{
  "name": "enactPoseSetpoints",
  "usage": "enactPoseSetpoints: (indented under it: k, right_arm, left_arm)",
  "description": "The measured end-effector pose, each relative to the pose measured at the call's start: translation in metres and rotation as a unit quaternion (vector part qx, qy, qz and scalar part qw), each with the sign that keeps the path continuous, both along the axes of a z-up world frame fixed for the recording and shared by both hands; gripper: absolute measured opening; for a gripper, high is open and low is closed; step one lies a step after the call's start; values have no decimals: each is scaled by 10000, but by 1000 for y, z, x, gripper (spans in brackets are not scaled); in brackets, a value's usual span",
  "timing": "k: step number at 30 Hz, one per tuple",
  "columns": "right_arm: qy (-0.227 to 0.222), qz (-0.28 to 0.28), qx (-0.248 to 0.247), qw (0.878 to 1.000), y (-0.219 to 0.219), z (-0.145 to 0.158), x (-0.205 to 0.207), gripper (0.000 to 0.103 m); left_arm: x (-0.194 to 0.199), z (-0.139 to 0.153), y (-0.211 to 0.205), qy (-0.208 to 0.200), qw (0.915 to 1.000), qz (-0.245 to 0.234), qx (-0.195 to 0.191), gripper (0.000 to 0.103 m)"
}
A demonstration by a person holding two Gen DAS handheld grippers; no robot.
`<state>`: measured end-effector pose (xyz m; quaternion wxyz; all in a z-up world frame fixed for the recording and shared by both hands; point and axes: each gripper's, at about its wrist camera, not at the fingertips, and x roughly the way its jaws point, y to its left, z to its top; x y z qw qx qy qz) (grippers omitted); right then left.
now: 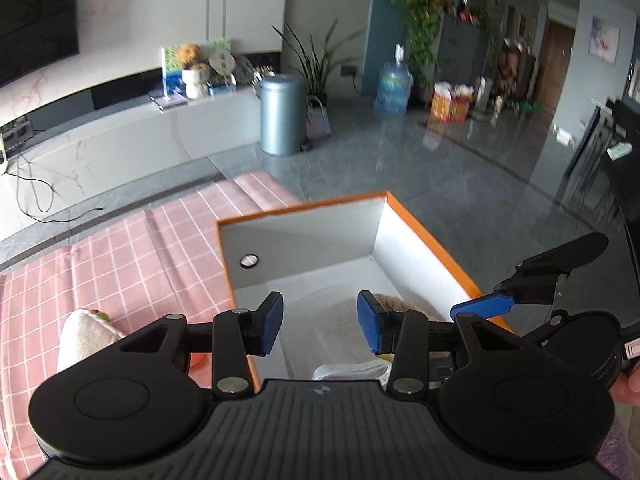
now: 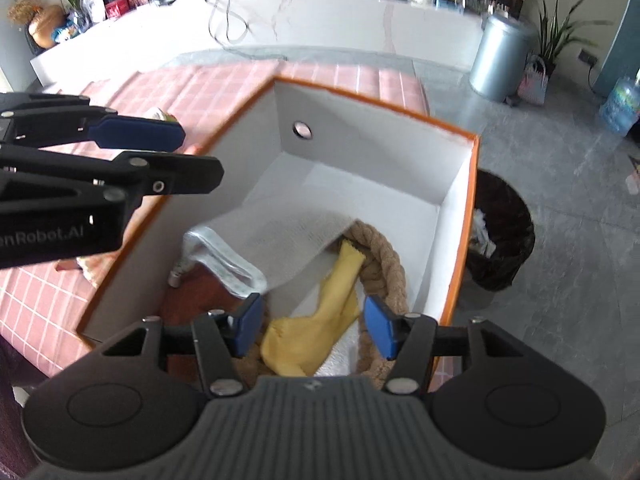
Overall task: Organize soft objects
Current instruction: 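Open both tools over the box and return them to the table, then grasp the pink-white knitted pad with the left tool while the right tool grasps the white tissue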
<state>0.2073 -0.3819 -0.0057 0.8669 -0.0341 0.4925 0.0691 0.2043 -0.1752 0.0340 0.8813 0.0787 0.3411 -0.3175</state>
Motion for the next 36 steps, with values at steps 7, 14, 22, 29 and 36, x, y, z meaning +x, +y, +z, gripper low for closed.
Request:
enactPoseSetpoints:
  k: [7, 14, 22, 29, 36]
  right_arm:
    - [-872, 204, -213, 9957, 44, 30, -26, 59]
    - [-1540, 458, -256, 9867, 98, 45, -41, 64]
    - [-1459, 769, -136, 9862, 150, 28, -34, 65]
    - [-1019, 1127, -168, 9882, 178, 11, -17, 65]
    - [-518, 1623, -398, 9846, 192, -5, 7, 64]
  left_arm:
    - [-23, 15, 44, -216, 9982, 352, -438, 49]
    - [-34, 15, 99, -369, 9927, 980, -605, 49]
    - [-33, -2, 161, -187, 9826, 1660, -807, 49]
    - [-30, -20, 209, 65, 9751, 2040, -870, 51]
    - [-19, -47, 257, 784, 9649, 2251, -1105, 52]
